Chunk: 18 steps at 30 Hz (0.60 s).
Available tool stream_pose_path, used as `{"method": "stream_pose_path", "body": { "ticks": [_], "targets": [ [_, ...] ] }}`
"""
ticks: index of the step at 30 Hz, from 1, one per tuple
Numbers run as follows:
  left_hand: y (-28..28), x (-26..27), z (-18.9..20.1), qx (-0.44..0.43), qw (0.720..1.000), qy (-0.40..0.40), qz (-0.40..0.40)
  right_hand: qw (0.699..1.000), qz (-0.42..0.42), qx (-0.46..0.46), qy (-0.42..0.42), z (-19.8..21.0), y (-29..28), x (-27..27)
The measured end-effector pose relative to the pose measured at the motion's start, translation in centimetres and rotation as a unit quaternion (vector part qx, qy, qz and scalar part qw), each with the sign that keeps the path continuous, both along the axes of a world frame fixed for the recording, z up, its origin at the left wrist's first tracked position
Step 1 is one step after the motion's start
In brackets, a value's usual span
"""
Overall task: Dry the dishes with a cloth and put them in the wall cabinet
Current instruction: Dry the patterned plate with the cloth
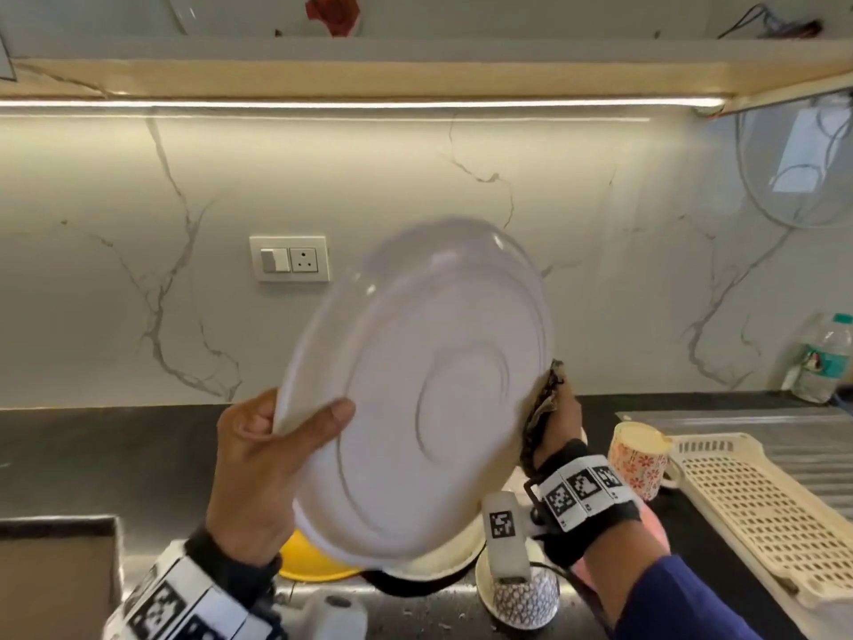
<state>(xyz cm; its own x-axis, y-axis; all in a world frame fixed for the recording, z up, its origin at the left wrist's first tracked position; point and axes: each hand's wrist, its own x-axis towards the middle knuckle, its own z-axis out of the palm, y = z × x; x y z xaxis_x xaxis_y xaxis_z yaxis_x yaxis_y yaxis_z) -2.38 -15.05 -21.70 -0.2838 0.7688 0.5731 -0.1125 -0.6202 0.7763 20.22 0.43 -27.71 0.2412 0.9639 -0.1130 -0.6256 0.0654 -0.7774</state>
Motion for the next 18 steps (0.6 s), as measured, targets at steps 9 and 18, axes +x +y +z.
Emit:
{"method": "stream_pose_path", "body": {
  "ticks": [9, 18],
  "targets": [
    [0.0, 2.3, -2.9, 0.073, 0.994, -0.025, 0.082, 0.928, 0.303, -0.119, 0.18, -4.6, -6.2, -7.1],
    [-1.1, -1.4, -5.3, 0.07, 0.98, 0.126, 0.139, 0.868, 0.457, -0.191, 0.034, -7.5, -8.0, -8.5]
  ]
}}
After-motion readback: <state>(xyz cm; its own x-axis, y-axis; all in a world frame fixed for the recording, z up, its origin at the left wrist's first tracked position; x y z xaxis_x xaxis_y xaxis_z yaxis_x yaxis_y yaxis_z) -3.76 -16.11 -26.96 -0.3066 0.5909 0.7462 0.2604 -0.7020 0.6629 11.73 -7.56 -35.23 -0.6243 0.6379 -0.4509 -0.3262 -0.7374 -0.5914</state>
